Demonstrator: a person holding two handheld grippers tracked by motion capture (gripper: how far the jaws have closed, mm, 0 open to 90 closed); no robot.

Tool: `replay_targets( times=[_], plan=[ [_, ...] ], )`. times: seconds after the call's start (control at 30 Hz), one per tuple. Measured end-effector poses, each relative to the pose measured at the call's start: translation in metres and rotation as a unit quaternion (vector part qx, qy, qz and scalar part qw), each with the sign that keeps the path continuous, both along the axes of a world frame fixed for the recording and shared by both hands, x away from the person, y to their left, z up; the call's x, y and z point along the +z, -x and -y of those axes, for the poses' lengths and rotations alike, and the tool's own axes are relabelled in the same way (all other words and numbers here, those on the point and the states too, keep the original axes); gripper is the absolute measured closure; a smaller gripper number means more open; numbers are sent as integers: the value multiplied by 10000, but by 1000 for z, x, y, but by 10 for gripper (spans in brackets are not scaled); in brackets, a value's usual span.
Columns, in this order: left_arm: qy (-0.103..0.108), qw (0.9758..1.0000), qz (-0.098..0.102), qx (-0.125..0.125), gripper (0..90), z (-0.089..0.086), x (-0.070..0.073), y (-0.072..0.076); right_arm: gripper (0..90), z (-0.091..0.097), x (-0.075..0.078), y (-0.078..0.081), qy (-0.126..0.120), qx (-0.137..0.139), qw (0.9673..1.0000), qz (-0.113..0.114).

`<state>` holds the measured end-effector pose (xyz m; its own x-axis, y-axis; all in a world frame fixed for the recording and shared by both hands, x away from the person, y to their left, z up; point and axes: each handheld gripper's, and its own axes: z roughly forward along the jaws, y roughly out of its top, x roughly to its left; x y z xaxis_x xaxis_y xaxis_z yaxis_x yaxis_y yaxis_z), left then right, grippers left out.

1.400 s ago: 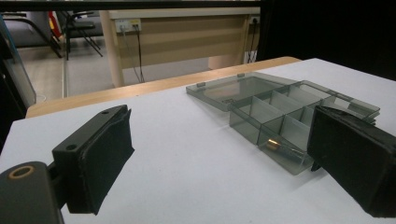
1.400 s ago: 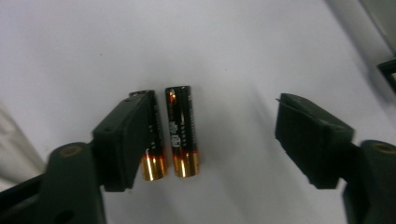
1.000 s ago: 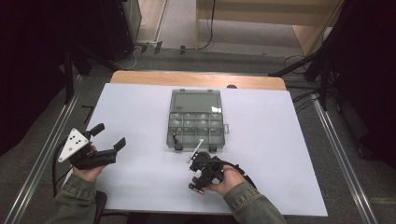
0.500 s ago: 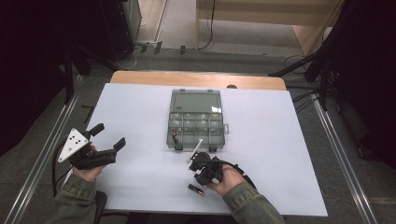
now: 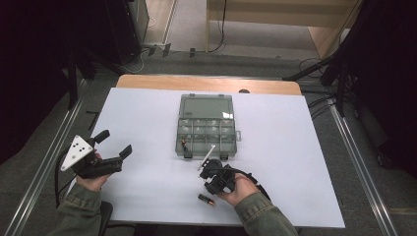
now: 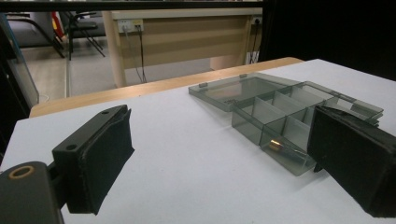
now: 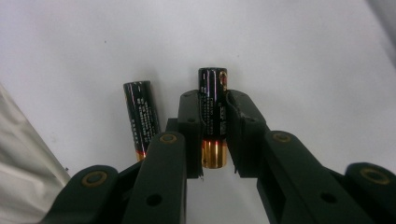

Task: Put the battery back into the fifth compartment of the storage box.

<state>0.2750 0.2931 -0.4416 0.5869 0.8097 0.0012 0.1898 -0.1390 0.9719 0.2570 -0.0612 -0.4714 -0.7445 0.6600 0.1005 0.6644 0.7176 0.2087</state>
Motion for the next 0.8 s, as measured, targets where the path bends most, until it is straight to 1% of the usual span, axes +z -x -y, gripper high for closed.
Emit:
replay_targets(
  times=[0.03,0.1,0.13,0.2,0.23,0.27,0.3,0.33,0.4,0.43,0.47,0.5,0.57,0.7,0.8],
  plan=[
    [0,10000,0,0,70,0,0,0,777,0,0,0,0,0,10000,0],
    [-1,10000,-4,0,70,0,0,0,777,1,2,-2,-58,-105,9999,0],
    [-4,10000,-4,11,70,0,0,0,777,3,3,-3,-131,-237,9996,-18],
    [5,10000,-5,12,70,-1,0,0,778,4,5,-4,-226,-385,9990,7],
    [5,10000,-5,12,70,-1,0,0,778,4,5,-4,-226,-385,9990,7],
    [-5,10000,-8,13,70,-1,0,0,778,5,7,-6,-370,-491,9981,16],
    [-7,10000,-7,12,70,-1,0,0,778,5,7,-6,-370,-491,9981,16],
    [-6,10000,-10,10,70,-1,0,0,778,6,10,-8,-500,-586,9970,24],
    [-8,10000,-9,9,70,-1,0,0,777,8,12,-10,-606,-671,9959,35],
    [-8,10000,-9,9,71,-1,0,0,777,8,12,-10,-606,-671,9959,35],
    [3,10000,-10,14,70,-1,0,0,777,9,13,-13,-676,-741,9950,21],
    [3,10000,-10,14,70,-1,0,0,777,9,13,-13,-676,-741,9950,21],
    [4,10000,-10,10,70,-1,0,0,777,11,15,-16,-755,-823,9937,57],
    [5,10000,-9,10,70,-1,0,0,777,11,18,-21,-801,-905,9926,91],
    [-1,10000,-9,11,70,-1,0,0,777,10,23,-27,-857,-969,9915,127]
  ],
)
